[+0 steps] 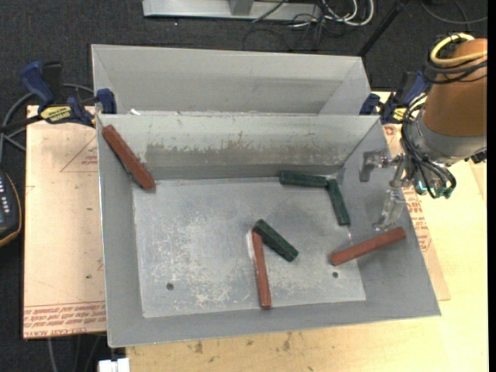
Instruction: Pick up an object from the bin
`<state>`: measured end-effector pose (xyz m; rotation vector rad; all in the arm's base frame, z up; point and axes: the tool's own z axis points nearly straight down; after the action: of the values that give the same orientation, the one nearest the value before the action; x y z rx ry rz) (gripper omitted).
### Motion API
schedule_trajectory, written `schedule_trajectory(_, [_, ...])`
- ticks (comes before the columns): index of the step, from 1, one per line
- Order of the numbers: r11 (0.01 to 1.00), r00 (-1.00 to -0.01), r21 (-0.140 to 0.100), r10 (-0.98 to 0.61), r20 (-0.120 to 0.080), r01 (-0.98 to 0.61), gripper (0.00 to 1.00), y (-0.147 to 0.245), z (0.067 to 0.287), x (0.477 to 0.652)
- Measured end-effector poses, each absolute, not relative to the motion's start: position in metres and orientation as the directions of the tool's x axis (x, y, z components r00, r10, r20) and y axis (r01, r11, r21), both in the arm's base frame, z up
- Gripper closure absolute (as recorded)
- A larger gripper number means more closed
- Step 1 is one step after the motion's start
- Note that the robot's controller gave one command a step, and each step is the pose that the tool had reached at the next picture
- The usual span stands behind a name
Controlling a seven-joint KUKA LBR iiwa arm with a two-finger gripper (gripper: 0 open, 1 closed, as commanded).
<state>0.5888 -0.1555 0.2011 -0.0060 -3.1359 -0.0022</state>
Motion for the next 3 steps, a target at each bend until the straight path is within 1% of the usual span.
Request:
schedule_trajectory(1, [0.93,-0.93,0.004,0.368,-0.001,0.368,0.0,-0.15,0.069,0.545])
schedule_trajectory(2, [0.984,-0.984,0.0,0.18,-0.004,0.18,0.0,-0.155,0.071,0.502])
schedule_trajectory(3, [0.978,-0.978,0.005,0.208,-0.006,0.208,0.0,-0.066,0.071,0.554])
